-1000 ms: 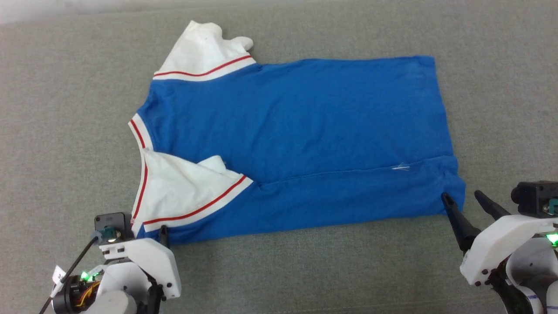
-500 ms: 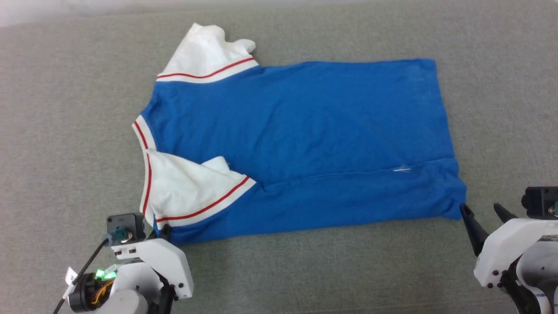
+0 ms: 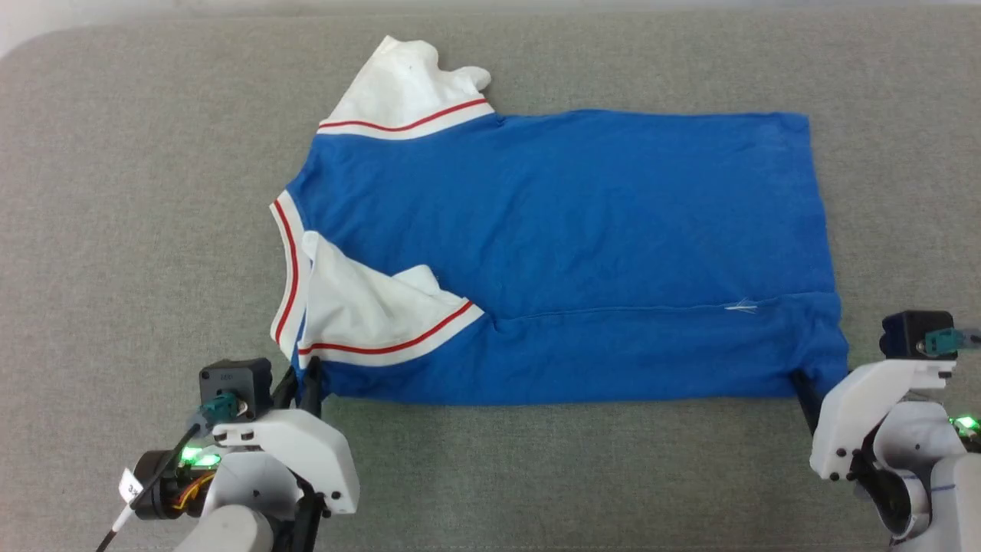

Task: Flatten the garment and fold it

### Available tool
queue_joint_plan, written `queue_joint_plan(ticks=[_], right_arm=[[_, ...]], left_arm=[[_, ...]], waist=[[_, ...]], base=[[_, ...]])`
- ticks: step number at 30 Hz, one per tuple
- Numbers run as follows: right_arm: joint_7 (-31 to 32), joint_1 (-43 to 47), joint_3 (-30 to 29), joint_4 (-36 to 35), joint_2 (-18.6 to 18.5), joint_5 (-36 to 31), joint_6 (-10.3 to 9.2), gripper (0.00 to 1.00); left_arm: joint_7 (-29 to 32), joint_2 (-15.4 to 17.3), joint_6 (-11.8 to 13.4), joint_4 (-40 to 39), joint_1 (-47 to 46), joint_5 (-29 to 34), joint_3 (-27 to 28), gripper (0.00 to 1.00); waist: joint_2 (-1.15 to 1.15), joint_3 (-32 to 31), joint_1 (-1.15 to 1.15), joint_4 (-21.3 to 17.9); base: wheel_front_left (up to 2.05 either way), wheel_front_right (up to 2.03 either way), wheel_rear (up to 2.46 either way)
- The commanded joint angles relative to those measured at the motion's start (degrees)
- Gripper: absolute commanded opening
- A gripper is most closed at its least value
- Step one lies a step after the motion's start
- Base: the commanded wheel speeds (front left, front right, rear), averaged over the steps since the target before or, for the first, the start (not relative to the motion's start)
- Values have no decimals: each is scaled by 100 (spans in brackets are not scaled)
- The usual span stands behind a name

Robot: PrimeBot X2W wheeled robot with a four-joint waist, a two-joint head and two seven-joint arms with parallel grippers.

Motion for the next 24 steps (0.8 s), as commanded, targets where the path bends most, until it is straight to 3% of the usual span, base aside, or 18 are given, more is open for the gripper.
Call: queue_joint_plan(ticks=[1,5,7,8,15,24], right_arm=[[-16,-122,1,193,28,-61,-6,100],[-79,-175,38,521,40,-164,-6,100],[-118,-190,64,623,43,-144,-6,9],[-150,-196,59,646,36,-136,-6,0],[-187,-31,-19,499,-232,-38,-6,0],[294,622,-123,-253,-519,198,-6,0]], left_arm=[[-33,16,-25,-40,-91,59,-28,0],[2,15,-49,12,-111,48,-64,0],[4,20,-69,72,-119,33,-66,0],[9,27,-81,112,-117,18,-63,0],[90,193,-178,332,15,-94,-40,0],[557,409,-196,268,465,-368,-127,0]], waist=[[0,70,-1,37],[0,146,-1,45],[0,160,-1,37],[0,158,-1,31],[0,-149,-1,-50],[0,-544,-1,-103]], base=[[0,0,0],[0,0,0],[0,0,0],[0,0,0],[0,0,0],[0,0,0]])
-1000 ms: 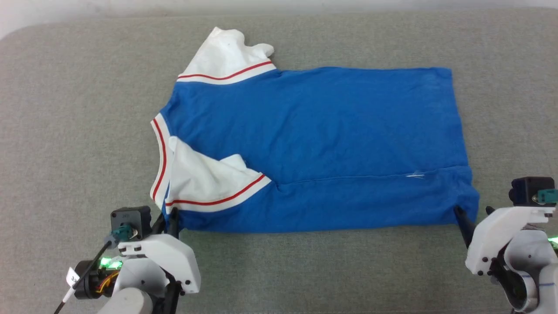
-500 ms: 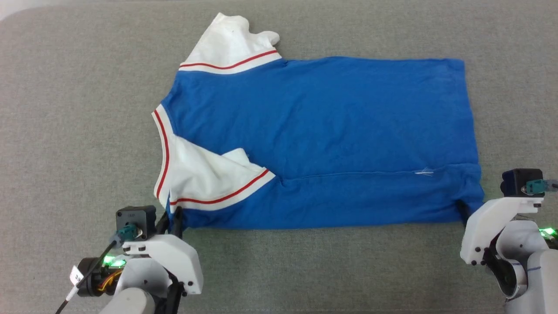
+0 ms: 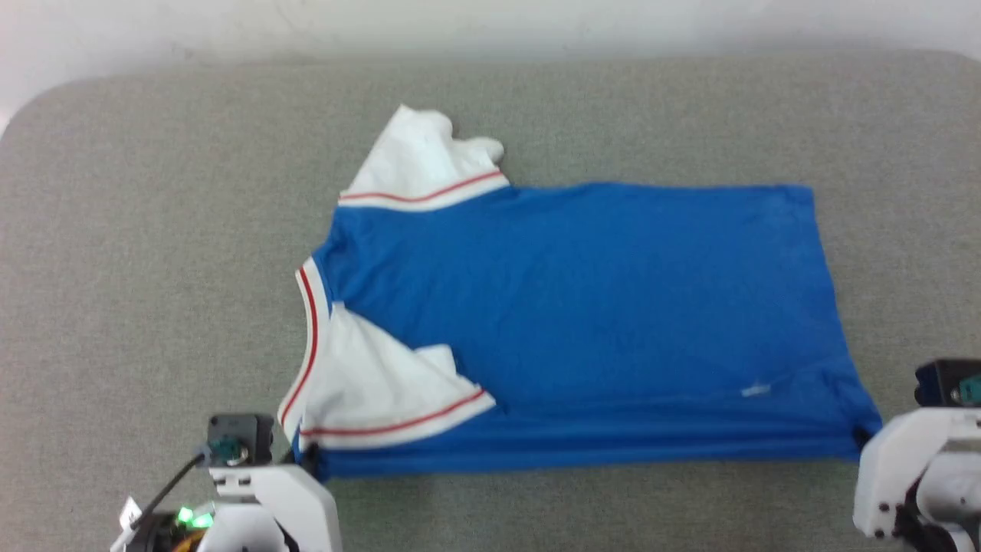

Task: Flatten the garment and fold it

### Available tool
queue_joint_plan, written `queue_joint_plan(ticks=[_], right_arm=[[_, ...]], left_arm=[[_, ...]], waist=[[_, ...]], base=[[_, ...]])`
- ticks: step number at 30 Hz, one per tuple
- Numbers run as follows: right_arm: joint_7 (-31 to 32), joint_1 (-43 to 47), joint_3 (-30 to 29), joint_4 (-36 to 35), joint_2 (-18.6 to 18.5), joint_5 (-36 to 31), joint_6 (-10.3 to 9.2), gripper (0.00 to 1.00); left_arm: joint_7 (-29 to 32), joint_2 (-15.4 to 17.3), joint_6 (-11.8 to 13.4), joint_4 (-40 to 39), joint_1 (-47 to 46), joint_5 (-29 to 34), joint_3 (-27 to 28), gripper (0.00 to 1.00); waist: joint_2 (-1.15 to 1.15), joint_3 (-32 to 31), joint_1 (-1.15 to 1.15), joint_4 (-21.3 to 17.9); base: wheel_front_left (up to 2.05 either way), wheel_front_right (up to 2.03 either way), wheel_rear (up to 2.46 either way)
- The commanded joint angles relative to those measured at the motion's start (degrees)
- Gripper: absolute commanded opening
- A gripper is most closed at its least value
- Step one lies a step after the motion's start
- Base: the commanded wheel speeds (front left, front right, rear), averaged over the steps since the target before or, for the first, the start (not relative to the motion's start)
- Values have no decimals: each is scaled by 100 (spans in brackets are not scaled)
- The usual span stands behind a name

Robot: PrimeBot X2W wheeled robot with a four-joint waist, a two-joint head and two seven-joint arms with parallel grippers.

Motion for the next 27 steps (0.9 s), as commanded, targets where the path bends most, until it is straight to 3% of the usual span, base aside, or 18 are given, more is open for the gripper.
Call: queue_joint_plan(ticks=[1,9,10,11,18,24,27], right_arm=[[88,166,-81,-75,-81,32,-17,0],[296,548,-152,-77,84,177,-17,0],[233,526,-159,-38,116,202,-17,76],[159,496,-169,6,144,226,-17,100],[-795,238,-49,-103,136,289,-17,100],[-1911,160,279,-602,91,295,-17,100],[-2388,139,361,-817,161,229,-17,100]], left_arm=[[81,103,-4,-7,133,-60,0,0],[124,-98,-210,197,292,-293,-152,0],[78,-144,-248,266,278,-314,-154,11],[27,-179,-286,343,259,-321,-157,100],[-759,-289,-467,373,57,-255,102,100],[-1754,-301,-682,-57,-293,-56,446,100],[-1921,-209,-720,-116,-561,106,517,100]], waist=[[0,-117,0,-27],[0,-57,0,-39],[0,-49,0,-43],[0,-46,0,-47],[0,-139,0,-138],[0,-180,0,-332],[0,-105,0,-505]], base=[[0,0,0],[0,0,0],[0,0,0],[0,0,0],[0,0,0],[0,0,0],[0,0,0]])
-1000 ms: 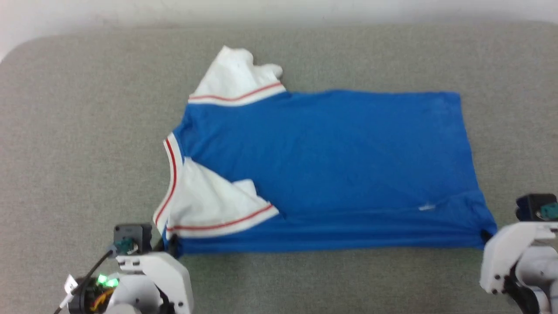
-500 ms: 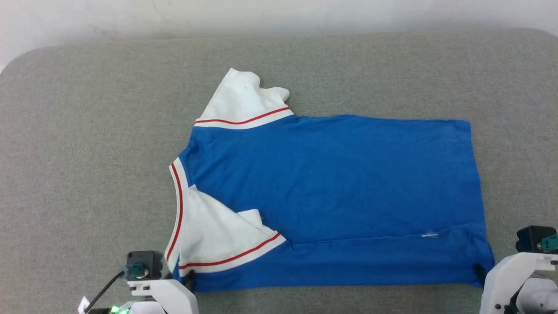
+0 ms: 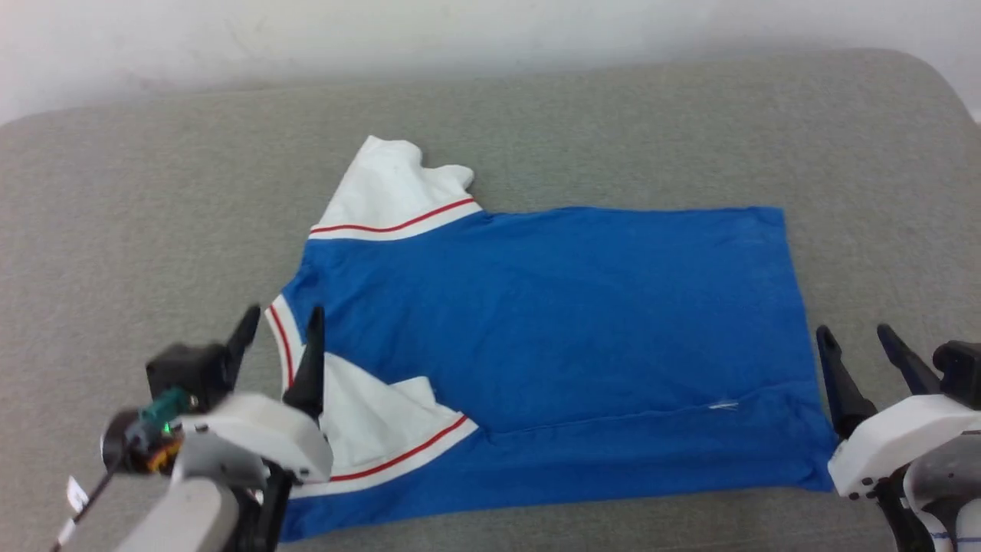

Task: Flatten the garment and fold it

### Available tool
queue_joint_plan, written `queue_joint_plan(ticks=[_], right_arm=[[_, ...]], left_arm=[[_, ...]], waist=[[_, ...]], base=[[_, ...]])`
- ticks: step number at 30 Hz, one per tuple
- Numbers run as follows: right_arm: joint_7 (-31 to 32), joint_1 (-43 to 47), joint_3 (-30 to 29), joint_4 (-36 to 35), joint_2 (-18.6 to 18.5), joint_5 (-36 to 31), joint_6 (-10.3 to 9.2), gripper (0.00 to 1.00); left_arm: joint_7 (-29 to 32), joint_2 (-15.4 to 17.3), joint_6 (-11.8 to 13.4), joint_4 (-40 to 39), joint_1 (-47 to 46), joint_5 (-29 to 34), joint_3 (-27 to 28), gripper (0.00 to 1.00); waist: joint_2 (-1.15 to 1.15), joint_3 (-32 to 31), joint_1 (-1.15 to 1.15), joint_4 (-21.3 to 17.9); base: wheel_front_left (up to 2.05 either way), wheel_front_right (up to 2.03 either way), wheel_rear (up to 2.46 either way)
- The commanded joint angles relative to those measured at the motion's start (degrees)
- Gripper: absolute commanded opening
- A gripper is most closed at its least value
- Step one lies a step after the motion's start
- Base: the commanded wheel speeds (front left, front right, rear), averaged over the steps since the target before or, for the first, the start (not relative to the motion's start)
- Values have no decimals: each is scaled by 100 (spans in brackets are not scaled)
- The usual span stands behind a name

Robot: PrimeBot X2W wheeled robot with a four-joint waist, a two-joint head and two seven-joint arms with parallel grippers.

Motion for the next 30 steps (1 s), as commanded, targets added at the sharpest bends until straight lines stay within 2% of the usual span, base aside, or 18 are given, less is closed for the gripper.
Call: queue_joint_plan(ticks=[1,4,8,12,19,26,30], right_arm=[[-169,-73,66,-94,45,-34,-11,100],[-441,-126,212,-303,131,-51,-11,100],[-662,-242,453,-540,224,-103,-11,100],[-834,-417,640,-678,316,-38,-11,100],[-1104,-702,978,-623,414,75,-11,100],[-1348,-886,1208,-369,440,241,-11,100],[-1473,-938,1284,-231,441,355,-11,100]], left_arm=[[-11,62,-91,-51,-252,94,24,100],[288,252,-233,-90,-709,221,-44,100],[1080,611,-535,-27,-1524,353,-191,100],[2132,1027,-1020,319,-2502,408,-355,100],[3746,1465,-1883,1392,-4189,495,-618,100],[4790,1572,-2261,2501,-5296,463,-675,100],[5166,1597,-2303,2917,-5541,365,-664,100]], waist=[[0,106,0,-205],[0,316,0,-429],[0,734,0,-776],[0,1230,0,-1136],[0,1879,0,-1706],[0,2285,0,-2068],[0,2395,0,-2175]], base=[[0,0,0],[0,0,0],[0,0,0],[0,0,0],[0,0,0],[0,0,0],[0,0,0]])
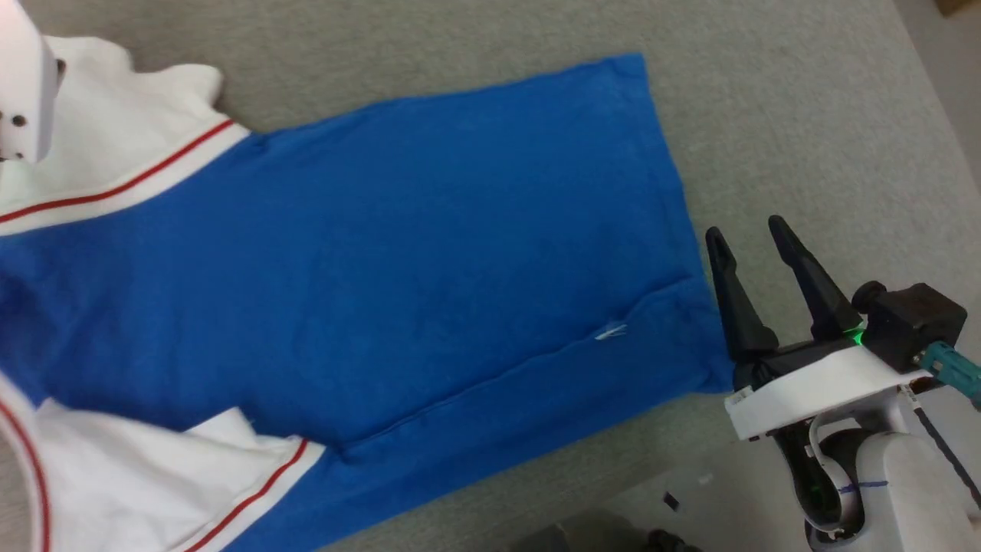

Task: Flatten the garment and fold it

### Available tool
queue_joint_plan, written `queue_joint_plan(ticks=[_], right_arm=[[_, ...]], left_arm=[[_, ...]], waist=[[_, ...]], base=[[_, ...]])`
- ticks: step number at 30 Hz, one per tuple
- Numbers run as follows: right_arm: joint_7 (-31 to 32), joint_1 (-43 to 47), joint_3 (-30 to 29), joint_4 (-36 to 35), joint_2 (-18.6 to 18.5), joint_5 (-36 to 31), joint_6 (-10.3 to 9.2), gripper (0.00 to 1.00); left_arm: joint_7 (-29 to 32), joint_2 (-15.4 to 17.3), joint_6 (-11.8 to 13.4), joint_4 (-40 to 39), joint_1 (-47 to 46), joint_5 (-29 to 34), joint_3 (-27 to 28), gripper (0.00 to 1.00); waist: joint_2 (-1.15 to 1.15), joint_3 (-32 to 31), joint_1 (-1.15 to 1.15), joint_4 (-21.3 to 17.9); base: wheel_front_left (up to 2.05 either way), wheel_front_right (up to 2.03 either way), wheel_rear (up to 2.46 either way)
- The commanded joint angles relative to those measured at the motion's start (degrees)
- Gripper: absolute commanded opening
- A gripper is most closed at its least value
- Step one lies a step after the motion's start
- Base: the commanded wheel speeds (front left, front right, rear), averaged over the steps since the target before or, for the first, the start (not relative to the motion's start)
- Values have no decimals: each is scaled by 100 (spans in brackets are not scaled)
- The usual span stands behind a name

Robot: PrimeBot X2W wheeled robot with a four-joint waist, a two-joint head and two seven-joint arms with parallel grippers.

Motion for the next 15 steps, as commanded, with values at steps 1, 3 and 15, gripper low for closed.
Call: queue_joint_plan(ticks=[1,3,15], right_arm=[[-83,-114,27,57,21,58,-10,100],[-118,-132,50,93,21,83,-10,100],[-195,-194,39,248,22,98,-10,100]], left_arm=[[86,73,-5,104,-120,13,-32,100],[148,148,2,206,-182,55,-44,100],[795,148,-215,508,86,-434,-144,0]], waist=[[0,386,-2,-378],[0,438,-2,-405],[0,539,-2,-347]], base=[[0,0,0],[0,0,0],[0,0,0]])
